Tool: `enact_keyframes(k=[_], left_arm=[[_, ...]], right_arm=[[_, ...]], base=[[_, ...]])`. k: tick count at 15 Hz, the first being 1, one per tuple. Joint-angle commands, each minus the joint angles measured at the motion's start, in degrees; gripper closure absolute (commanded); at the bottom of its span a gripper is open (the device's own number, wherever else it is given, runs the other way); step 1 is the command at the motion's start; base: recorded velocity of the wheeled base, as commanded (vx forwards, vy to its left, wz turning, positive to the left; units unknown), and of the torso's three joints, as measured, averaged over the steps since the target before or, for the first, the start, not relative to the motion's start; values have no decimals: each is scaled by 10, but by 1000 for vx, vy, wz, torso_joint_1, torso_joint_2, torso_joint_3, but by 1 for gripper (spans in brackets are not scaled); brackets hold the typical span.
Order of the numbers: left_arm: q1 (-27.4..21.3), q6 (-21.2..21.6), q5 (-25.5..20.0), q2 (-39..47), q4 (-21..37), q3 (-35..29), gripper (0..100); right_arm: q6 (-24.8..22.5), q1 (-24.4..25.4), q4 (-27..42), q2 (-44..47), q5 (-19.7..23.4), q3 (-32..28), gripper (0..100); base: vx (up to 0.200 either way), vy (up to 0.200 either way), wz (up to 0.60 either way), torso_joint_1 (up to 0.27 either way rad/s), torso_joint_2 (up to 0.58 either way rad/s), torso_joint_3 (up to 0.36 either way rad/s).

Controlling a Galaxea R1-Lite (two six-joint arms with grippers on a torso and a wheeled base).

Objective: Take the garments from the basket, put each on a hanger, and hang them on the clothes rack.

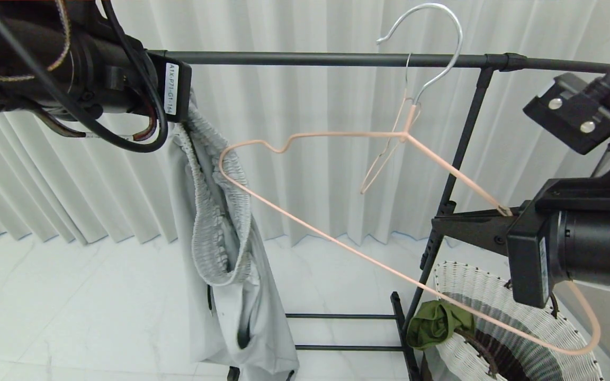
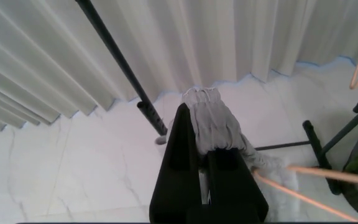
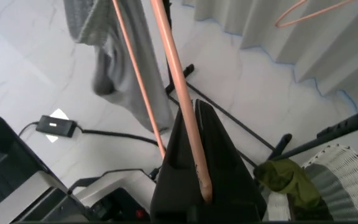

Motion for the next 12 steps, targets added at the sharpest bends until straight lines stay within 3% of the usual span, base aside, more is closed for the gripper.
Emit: enact_keyframes(k=[1,7,12], left_arm=[[-4,-1,0,-5,0,6,100],[-48,-4,-2,-10,-1,17,100],[-48,-1,-1,-11,-1,17,100]], right_arm=[[0,-3,-3,3,2,-8,100],[-3,-1,-52,22,8,-11,100],[-7,24,-53,12,28,13,100]], base=[[0,0,0,0,0,0],[0,0,0,0,0,0],[0,0,0,0,0,0]])
